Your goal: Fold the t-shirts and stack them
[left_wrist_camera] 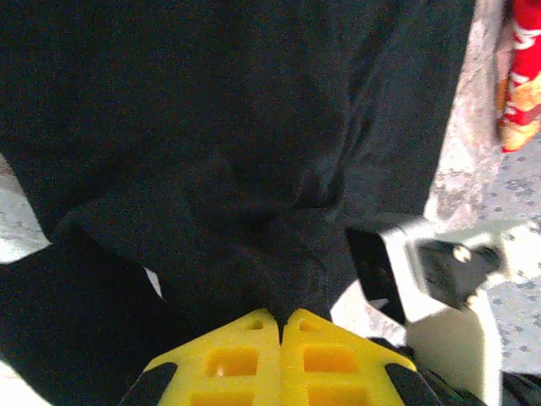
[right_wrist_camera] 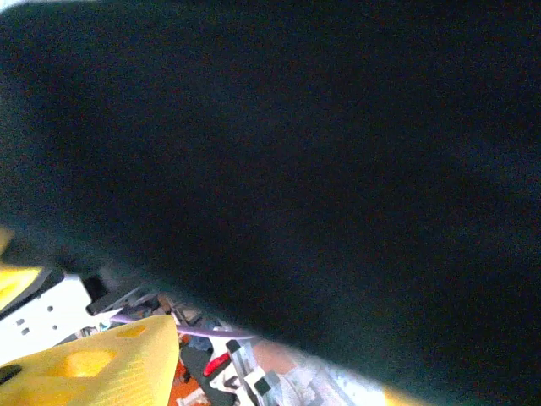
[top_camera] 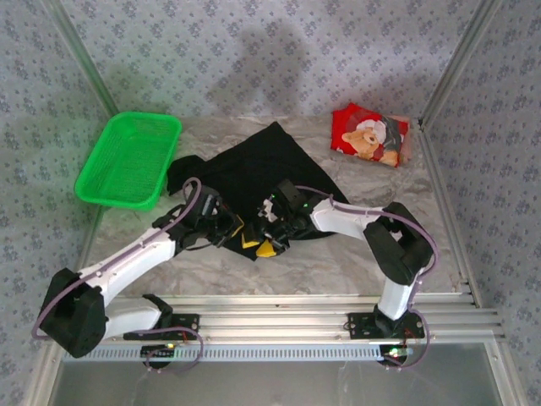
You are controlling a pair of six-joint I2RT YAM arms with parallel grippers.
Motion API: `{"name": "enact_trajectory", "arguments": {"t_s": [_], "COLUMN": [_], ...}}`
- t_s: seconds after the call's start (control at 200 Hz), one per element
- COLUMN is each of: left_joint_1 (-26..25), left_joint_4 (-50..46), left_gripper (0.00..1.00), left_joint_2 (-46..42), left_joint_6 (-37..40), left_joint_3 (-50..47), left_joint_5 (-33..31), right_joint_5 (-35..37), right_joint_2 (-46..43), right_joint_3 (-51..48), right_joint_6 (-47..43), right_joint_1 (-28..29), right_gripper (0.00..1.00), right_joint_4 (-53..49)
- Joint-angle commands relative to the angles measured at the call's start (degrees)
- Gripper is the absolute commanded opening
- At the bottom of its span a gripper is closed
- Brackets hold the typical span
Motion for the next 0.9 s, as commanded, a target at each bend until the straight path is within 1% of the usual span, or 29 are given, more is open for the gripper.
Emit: {"name": "enact_trajectory", "arguments": {"t_s": [0.0,0.085,0.245,0.29,0.355,0.435,0.485,0.505,0.53,0.575,0.655,0.759,0.894], "left_joint_1": [-1.1,-2.3,-4.0,-4.2,-4.2,-3.5,-2.6,-2.0,-1.2,0.5,3.4,7.5,11.3], "left_joint_4": [2.8,2.8,3.3,3.6,4.3,4.0,3.7,3.6,3.5,3.2,1.4,-0.5,-1.7], "left_gripper": [0.0,0.0,0.0,0.0,0.0,0.0,0.0,0.0,0.0,0.0,0.0,0.0,0.0], "left_joint_2": [-2.5,-3.3,-3.5,-3.5,-3.5,-3.5,-3.9,-4.1,-4.2,-4.6,-5.0,-5.5,-5.5], "left_joint_6": [-3.5,-4.5,-6.0,-6.3,-6.6,-6.3,-5.8,-5.6,-5.3,-4.7,-2.5,0.2,2.8], "left_joint_3": [-0.3,-1.0,-1.7,-1.9,-2.0,-1.6,-1.3,-1.3,-1.2,-0.9,0.3,1.4,2.5], "left_joint_5": [-1.2,-2.2,-3.6,-4.0,-4.2,-4.5,-4.6,-4.5,-4.4,-3.9,-2.9,-1.3,0.0], "right_joint_5": [2.9,4.6,7.0,6.8,6.7,7.0,7.2,7.5,8.0,8.4,9.0,11.2,11.8], "right_joint_2": [0.5,0.1,1.0,2.5,4.5,5.6,5.7,5.5,5.0,3.9,0.5,-4.8,-10.2], "right_joint_3": [-0.1,-0.4,-0.9,-0.4,1.3,1.3,0.9,0.6,0.1,-1.2,-4.1,-7.2,-13.9], "right_joint_6": [4.1,6.6,9.4,10.0,9.0,7.4,5.6,4.7,3.7,2.0,-0.2,-4.9,-5.2], "right_joint_1": [-1.4,-1.5,-2.0,-1.8,-1.4,-1.2,-1.4,-1.6,-1.8,-2.4,-3.6,-3.6,-3.8], "right_gripper": [0.64,0.64,0.63,0.61,0.57,0.45,0.29,0.19,0.11,0.0,0.0,0.0,0.0], "right_joint_4": [4.5,8.5,12.1,12.7,10.7,8.4,5.4,4.2,2.7,0.7,-0.9,-6.0,-7.0]}}
